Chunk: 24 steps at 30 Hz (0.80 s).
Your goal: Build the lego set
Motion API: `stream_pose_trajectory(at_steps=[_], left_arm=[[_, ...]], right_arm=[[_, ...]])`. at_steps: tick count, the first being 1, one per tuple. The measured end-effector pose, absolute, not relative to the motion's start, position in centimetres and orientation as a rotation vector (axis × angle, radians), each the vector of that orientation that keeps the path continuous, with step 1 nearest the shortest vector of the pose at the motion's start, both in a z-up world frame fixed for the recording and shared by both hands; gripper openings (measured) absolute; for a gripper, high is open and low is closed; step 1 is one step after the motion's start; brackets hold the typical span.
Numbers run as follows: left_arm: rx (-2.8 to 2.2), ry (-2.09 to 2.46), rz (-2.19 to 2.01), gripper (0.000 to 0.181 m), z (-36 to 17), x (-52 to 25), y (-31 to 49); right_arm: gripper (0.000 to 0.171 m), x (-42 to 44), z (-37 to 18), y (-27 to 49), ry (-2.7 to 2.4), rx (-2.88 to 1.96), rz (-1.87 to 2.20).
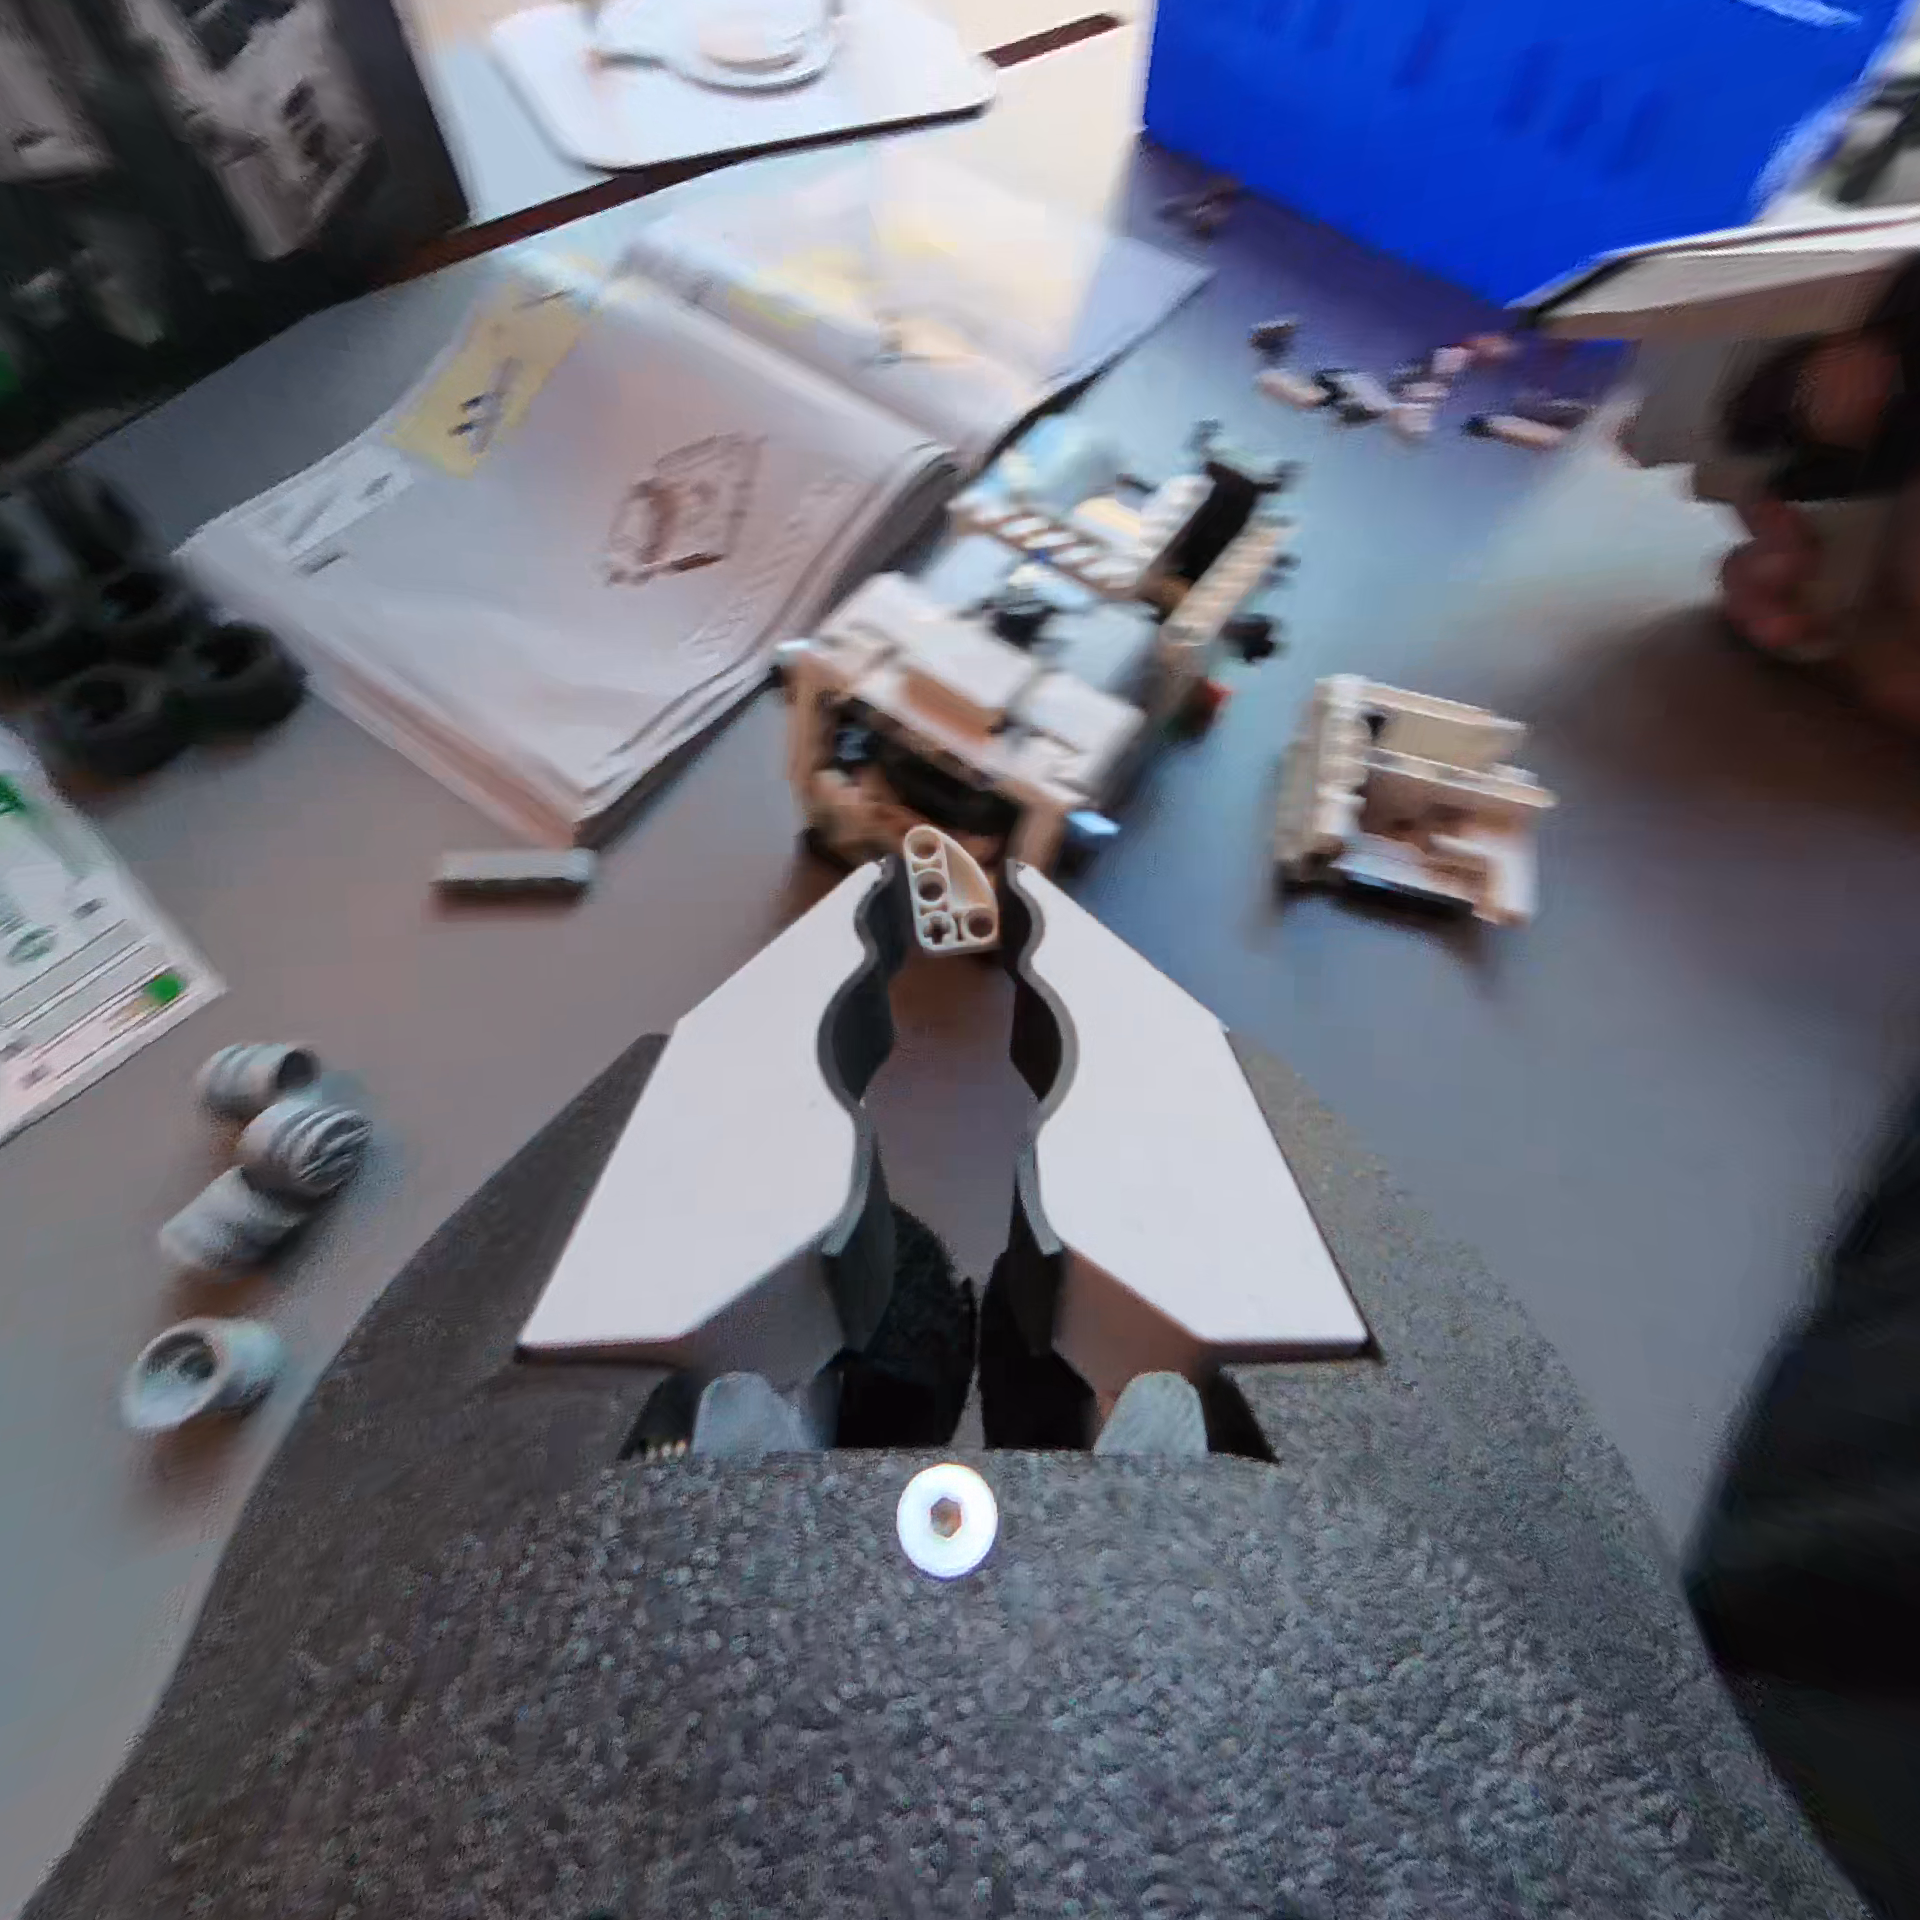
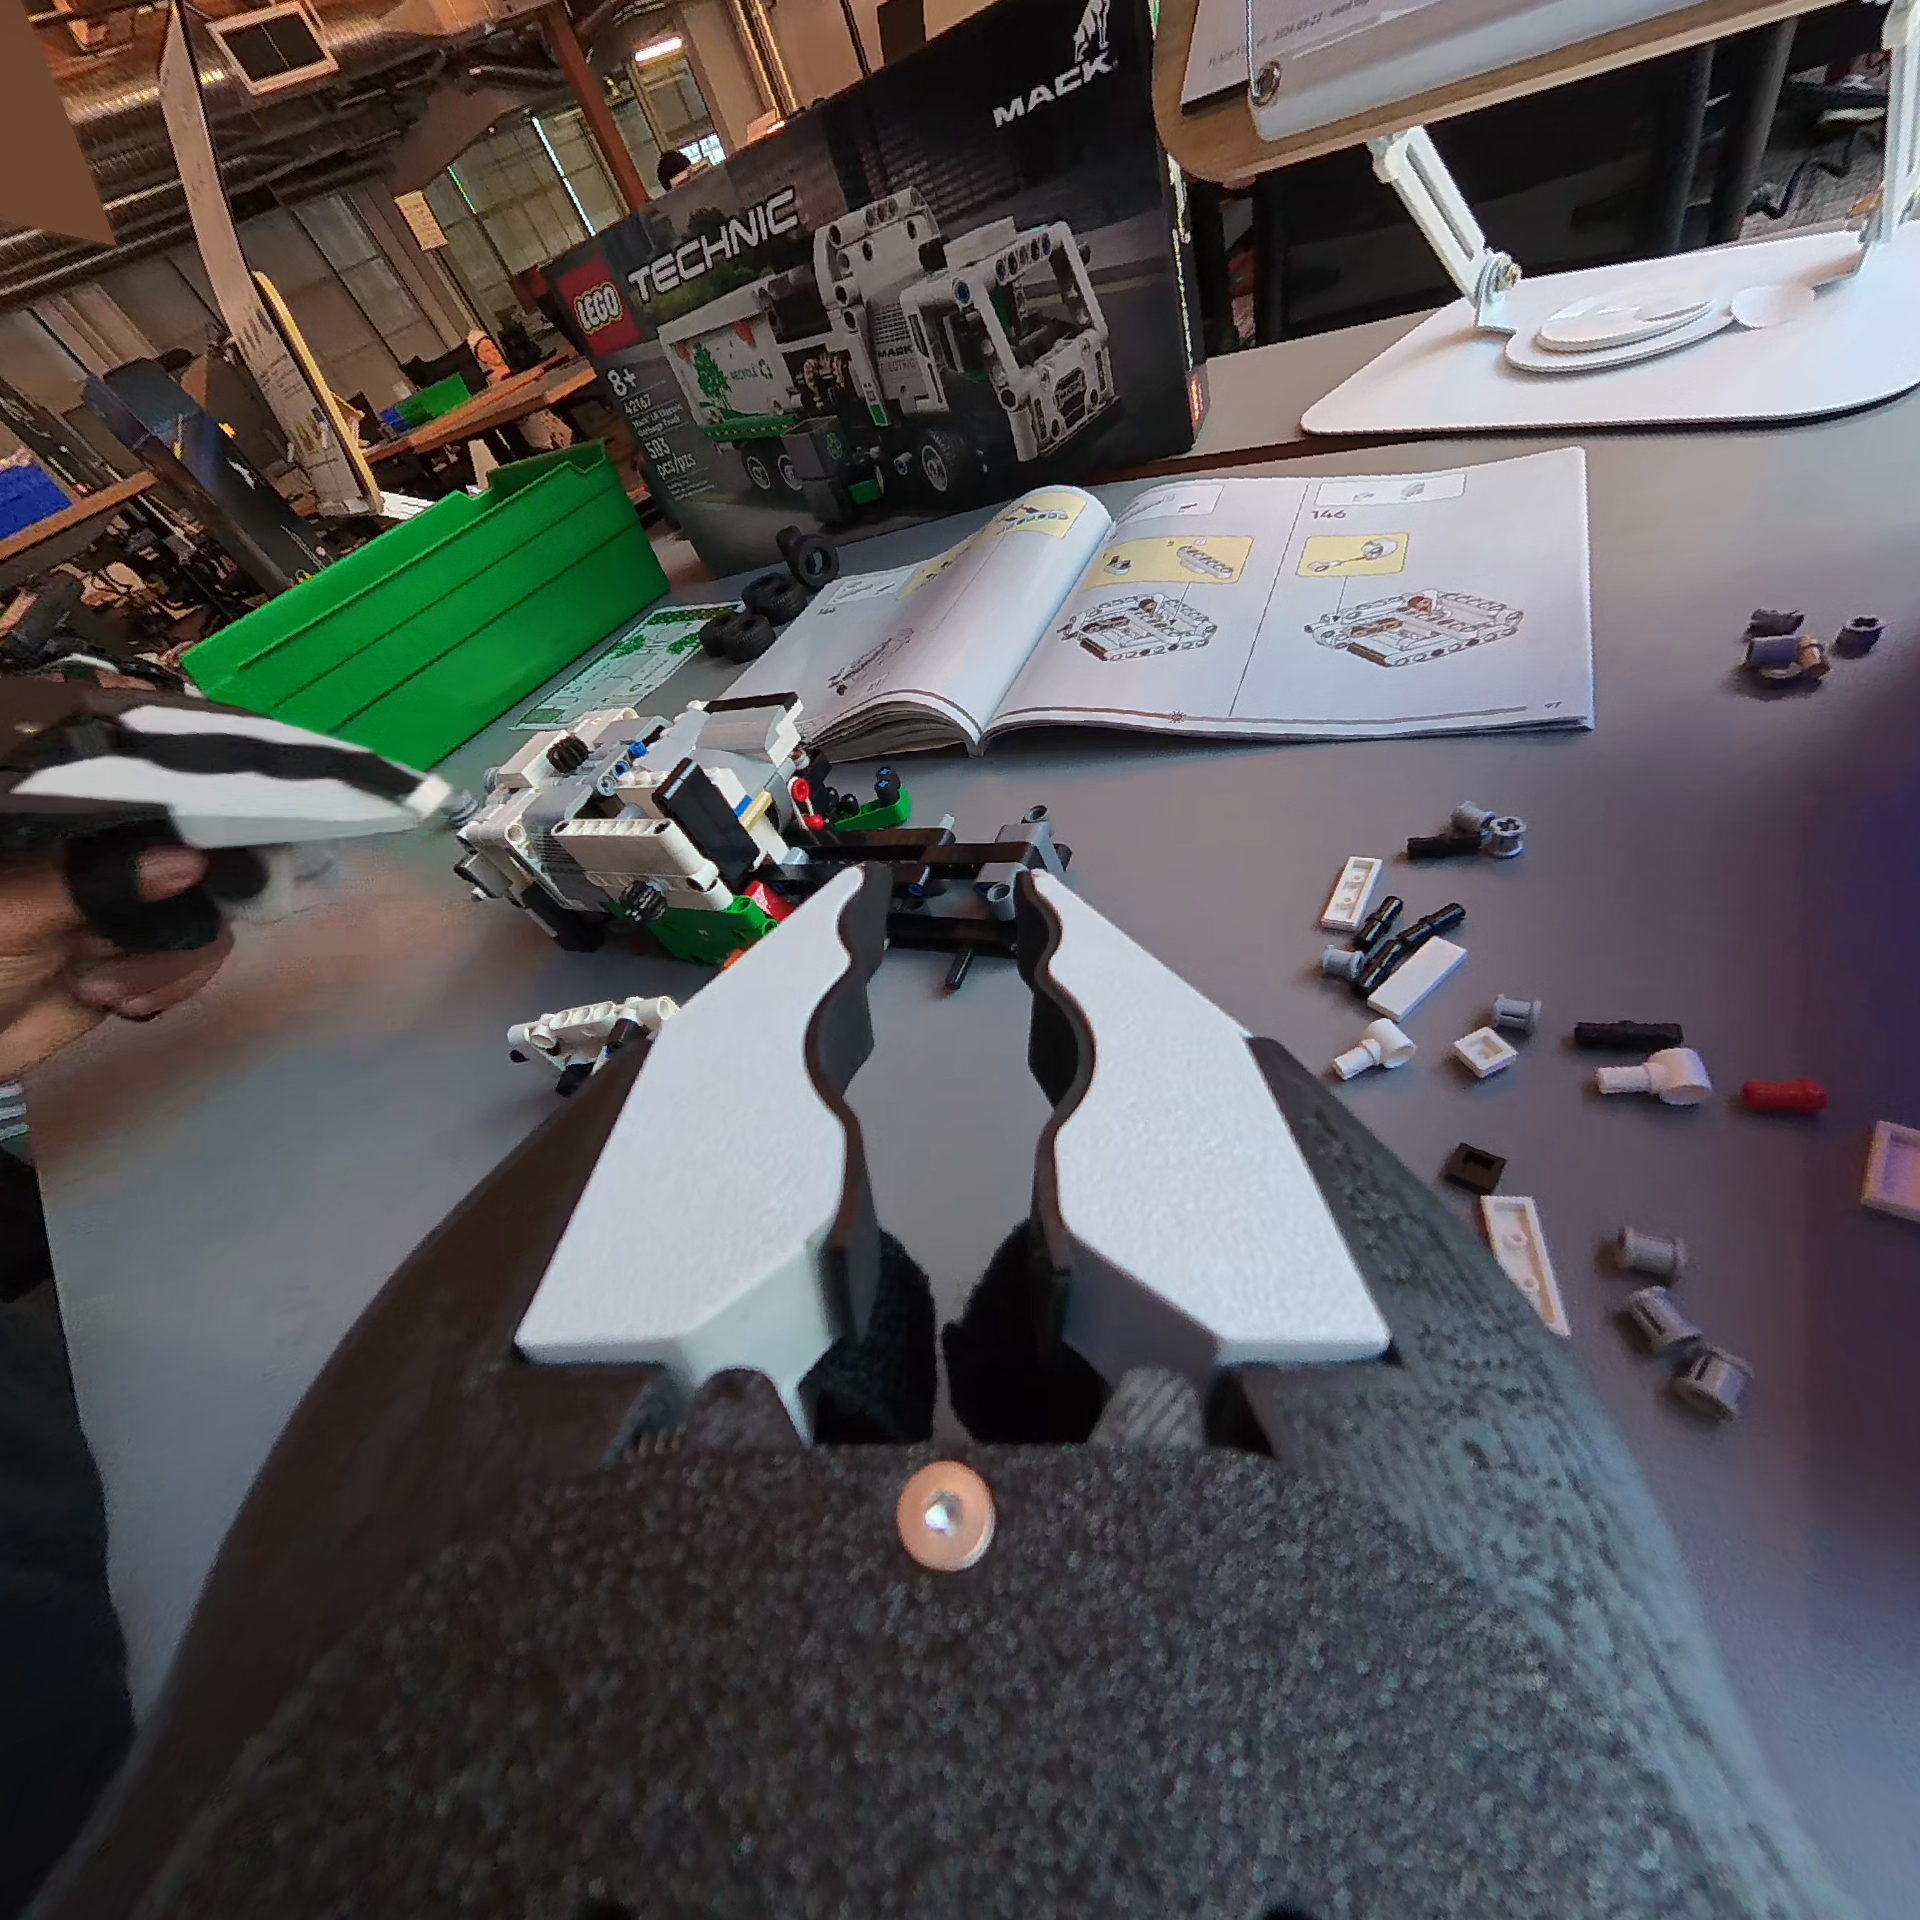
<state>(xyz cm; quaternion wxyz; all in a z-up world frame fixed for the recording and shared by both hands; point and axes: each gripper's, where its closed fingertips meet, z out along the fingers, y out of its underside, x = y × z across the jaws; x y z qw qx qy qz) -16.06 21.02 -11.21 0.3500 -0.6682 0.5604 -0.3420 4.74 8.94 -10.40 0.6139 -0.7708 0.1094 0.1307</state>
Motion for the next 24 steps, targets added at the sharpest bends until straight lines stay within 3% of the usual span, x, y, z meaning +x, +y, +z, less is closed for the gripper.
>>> stream_pose_trajectory(at_steps=[8, 24], left_arm=[[-1.637, 1.851, -1.048, 0.016, -15.0, -15.3, 9.9], [-1.531, 2.031, -0.868, 0.016, -17.9, -14.6, 8.2]], right_arm=[[0.024, 4.6, -10.3, 8.9, 0.248, -1.771, 0.308], [0.024, 4.4, -10.4, 9.0, 0.23, -1.788, 0.256]])
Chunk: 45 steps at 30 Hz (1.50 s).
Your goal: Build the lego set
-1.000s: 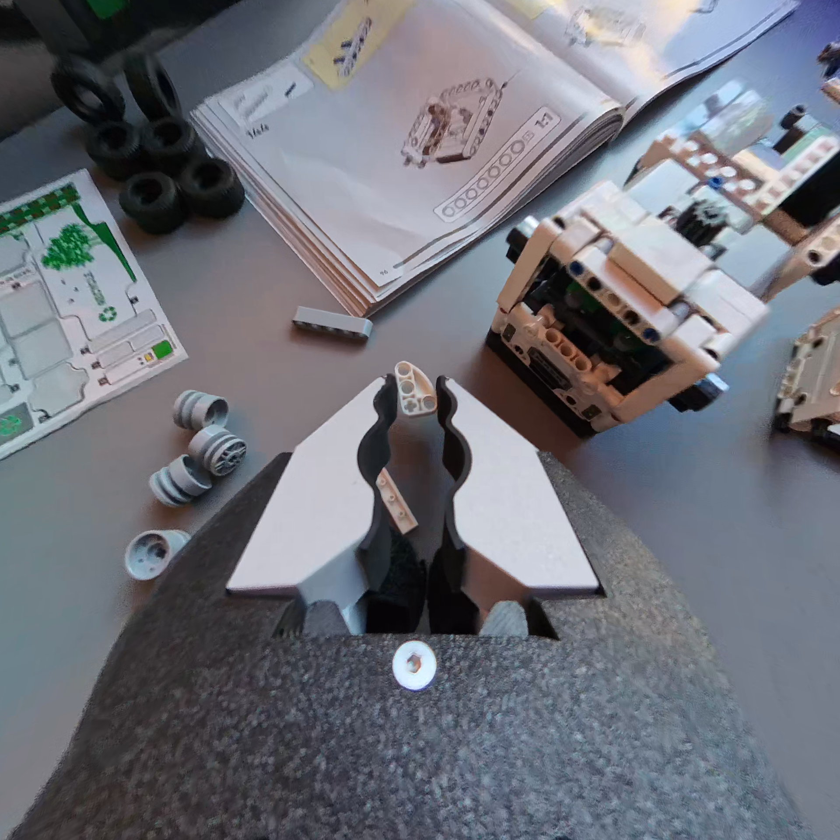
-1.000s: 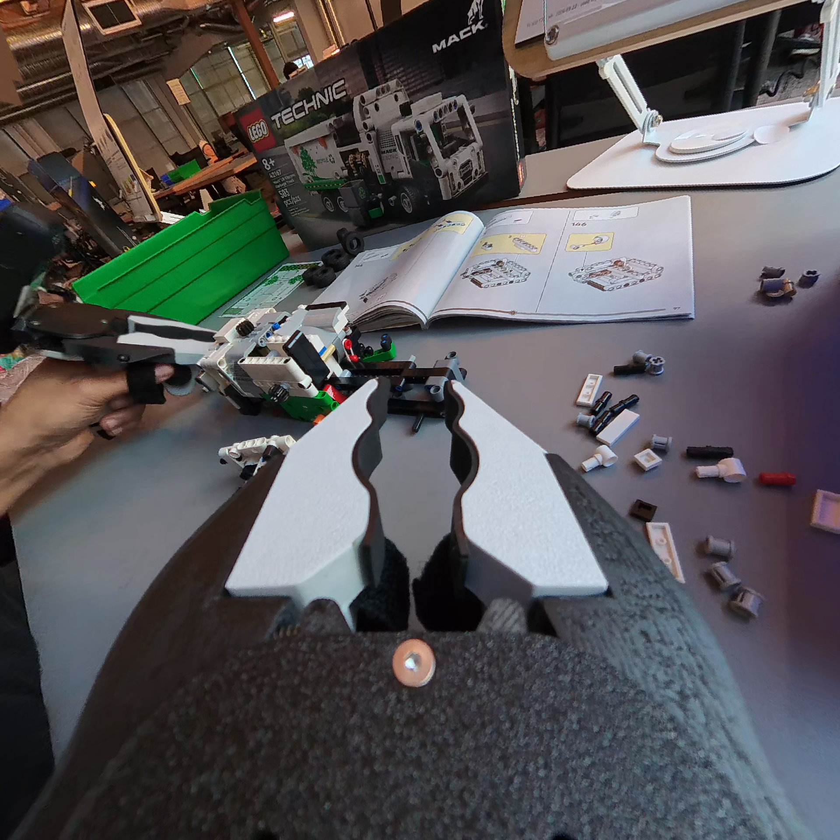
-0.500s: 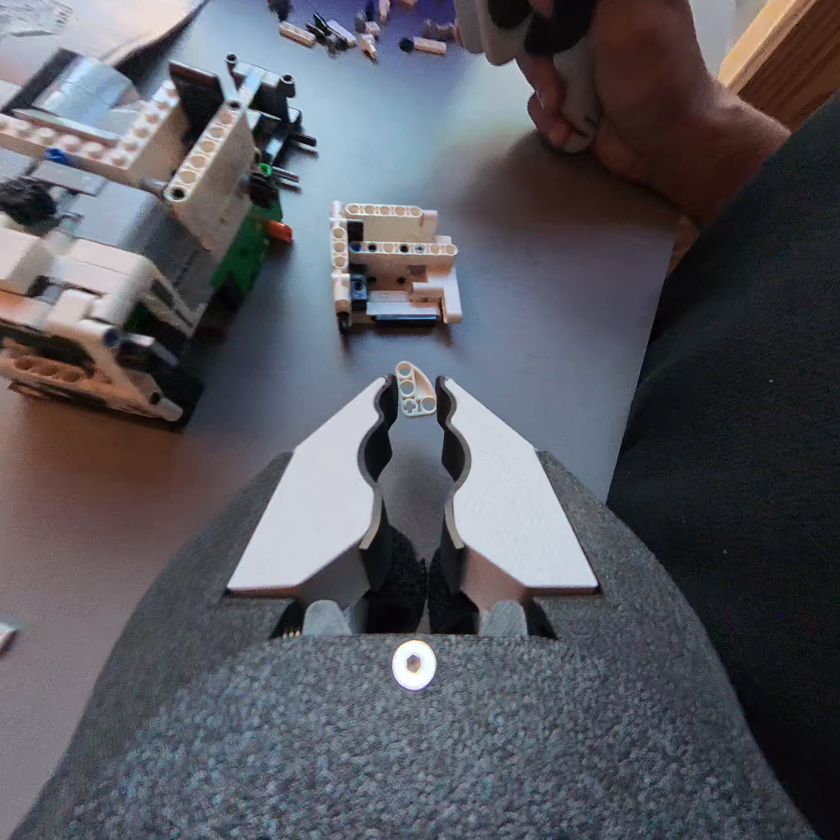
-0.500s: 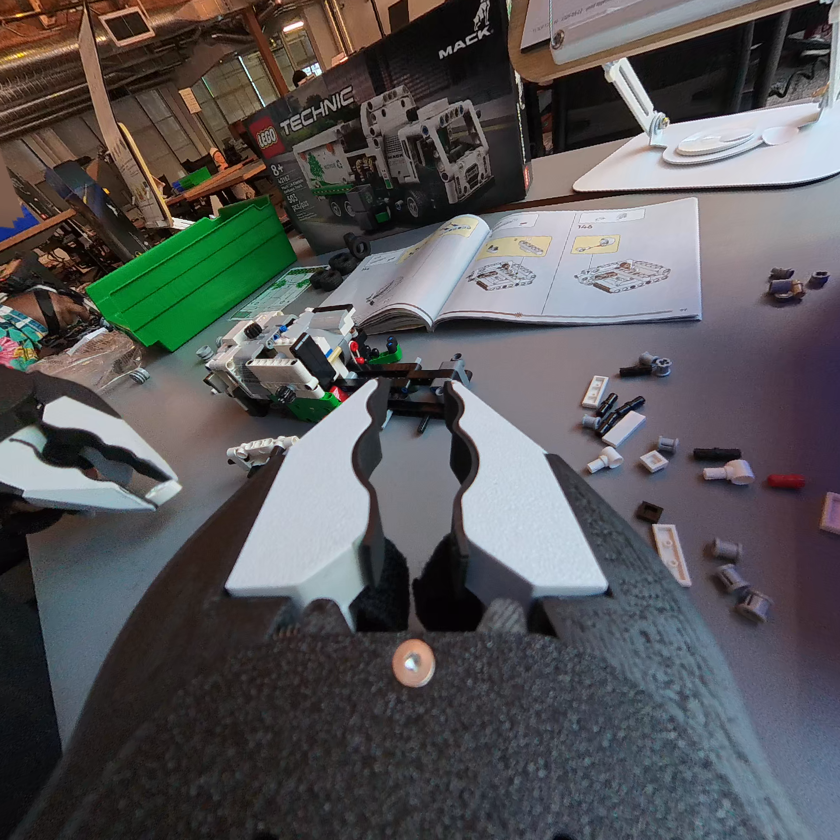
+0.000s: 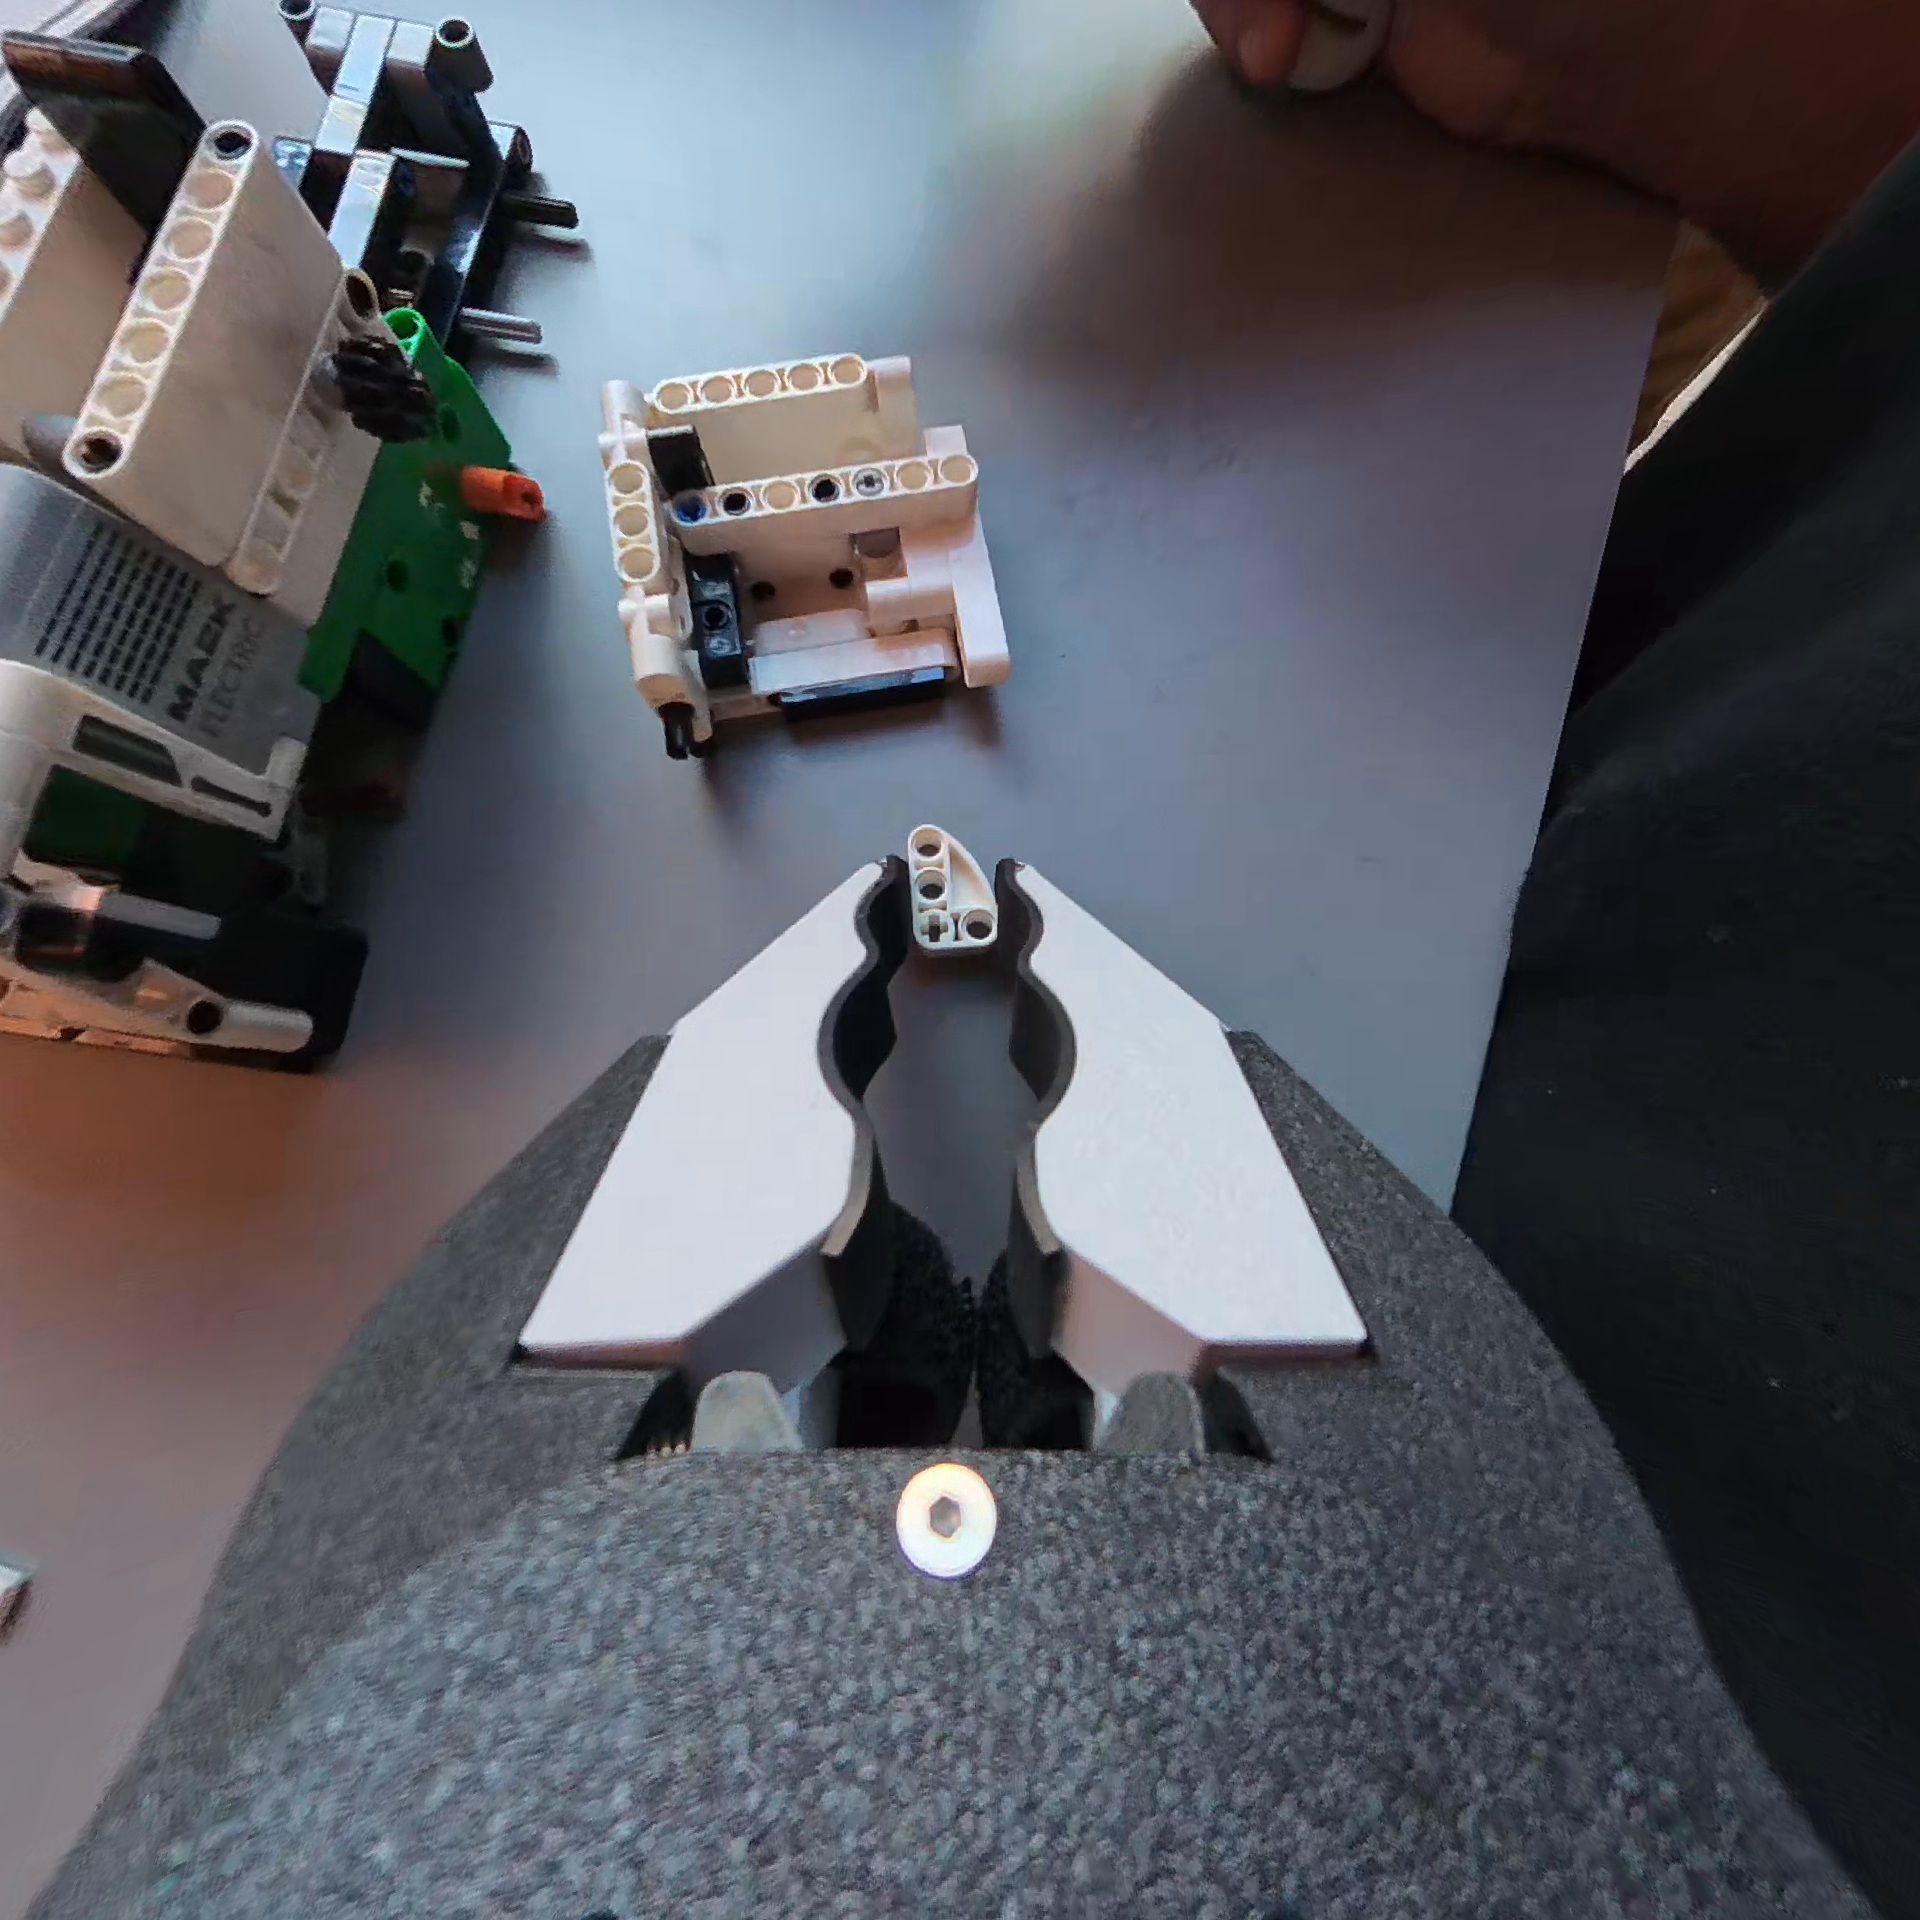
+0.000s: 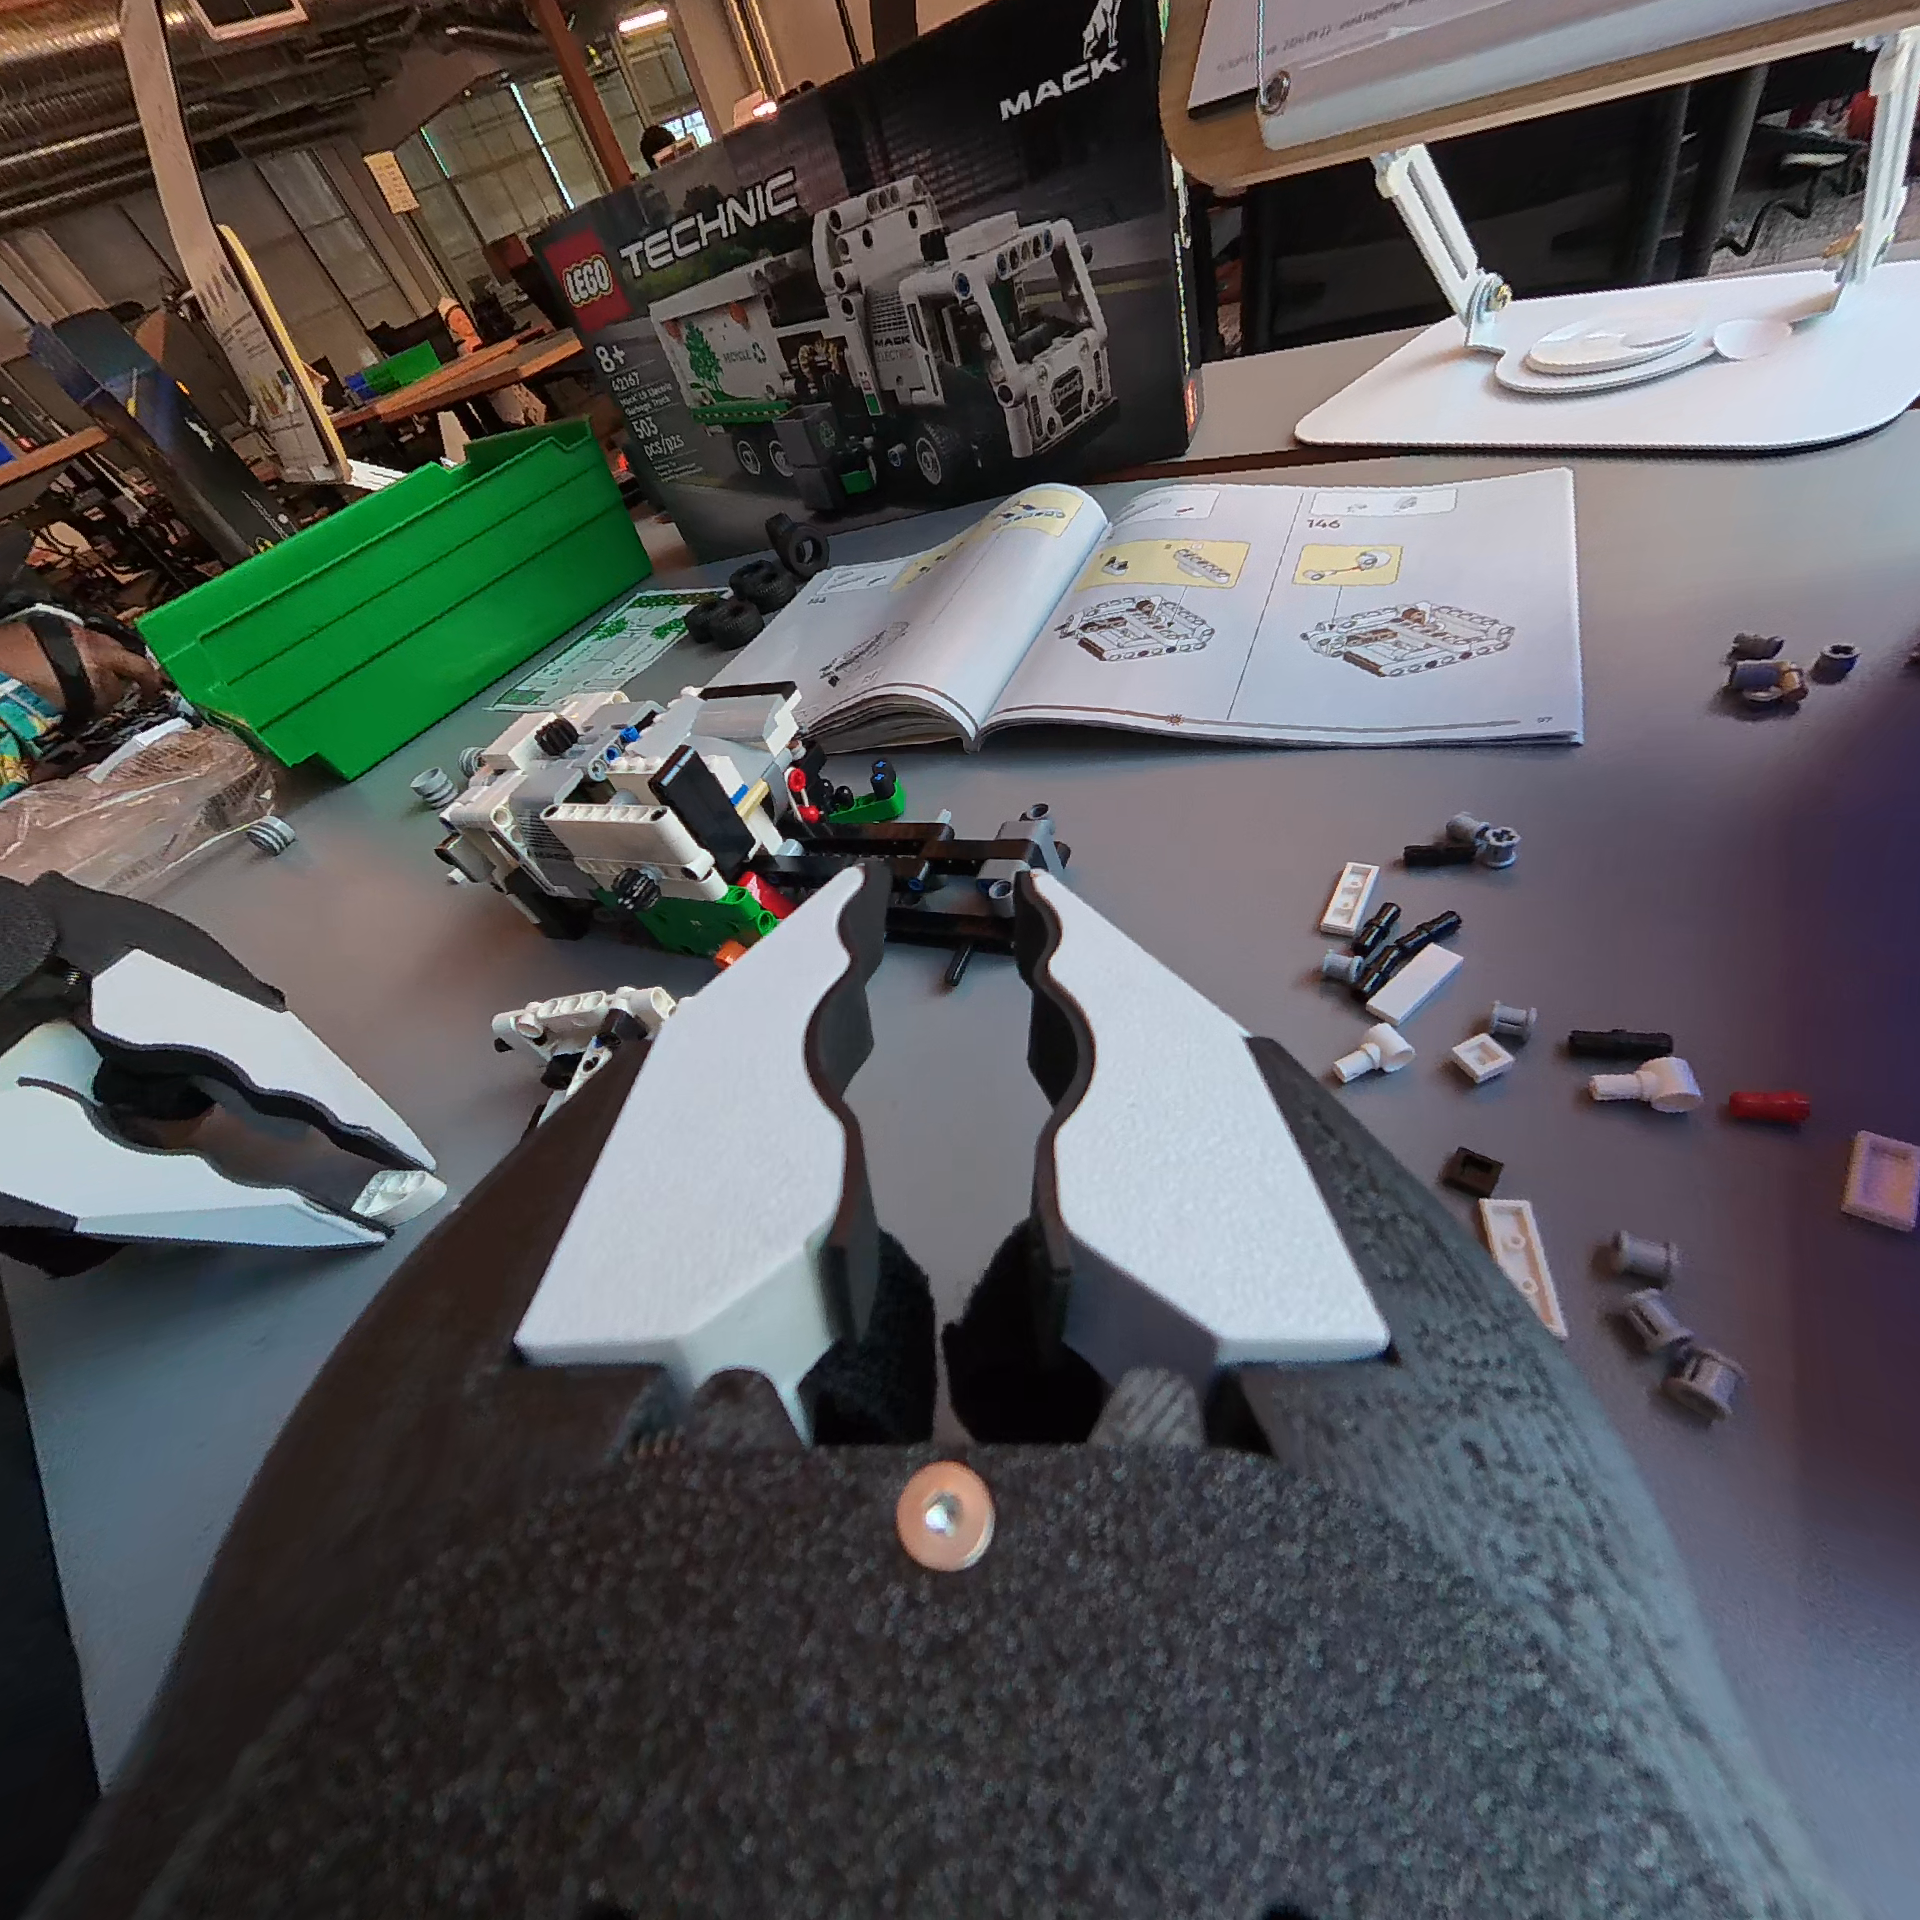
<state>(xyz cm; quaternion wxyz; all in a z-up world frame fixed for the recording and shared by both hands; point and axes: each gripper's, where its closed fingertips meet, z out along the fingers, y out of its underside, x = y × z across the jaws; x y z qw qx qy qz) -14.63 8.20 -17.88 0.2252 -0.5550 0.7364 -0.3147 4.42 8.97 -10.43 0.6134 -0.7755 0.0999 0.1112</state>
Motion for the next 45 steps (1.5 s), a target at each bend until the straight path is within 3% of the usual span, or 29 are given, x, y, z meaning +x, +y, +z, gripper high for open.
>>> stream_pose_trajectory(at_steps=[8, 11, 16, 29, 34, 38, 45], left_arm=[[-1.512, 2.043, -0.949, 0.019, -17.9, -14.2, 8.2], [-1.502, 2.044, -0.972, 0.028, -17.7, -14.4, 8.4], [-1.452, 1.932, -1.053, 0.028, -15.7, -14.2, 10.5], [-1.424, 1.716, -1.188, 0.028, -13.0, -13.7, 13.6], [-1.441, 1.751, -1.181, 0.028, -13.5, -13.6, 13.4], [-1.432, 1.736, -1.182, 0.028, -13.3, -13.7, 13.5], [-1.397, 1.736, -1.184, 0.028, -13.0, -13.8, 13.3]], right_arm=[[0.025, 5.0, -10.7, 8.5, 0.268, -1.805, 0.207], [0.022, 6.6, -11.8, 7.3, 0.304, -1.885, 0.051], [0.02, 11.1, -13.4, 4.3, 0.362, -2.035, -0.282], [0.021, 12.0, -17.6, 7.4, 0.477, -2.257, -0.218], [0.007, 12.1, -17.6, 8.0, 0.426, -2.296, -0.283], [0.006, 9.0, -16.3, 8.2, 0.243, -2.293, -0.177], [0.006, -5.7, -15.0, 4.5, -0.451, -2.199, 0.2]])
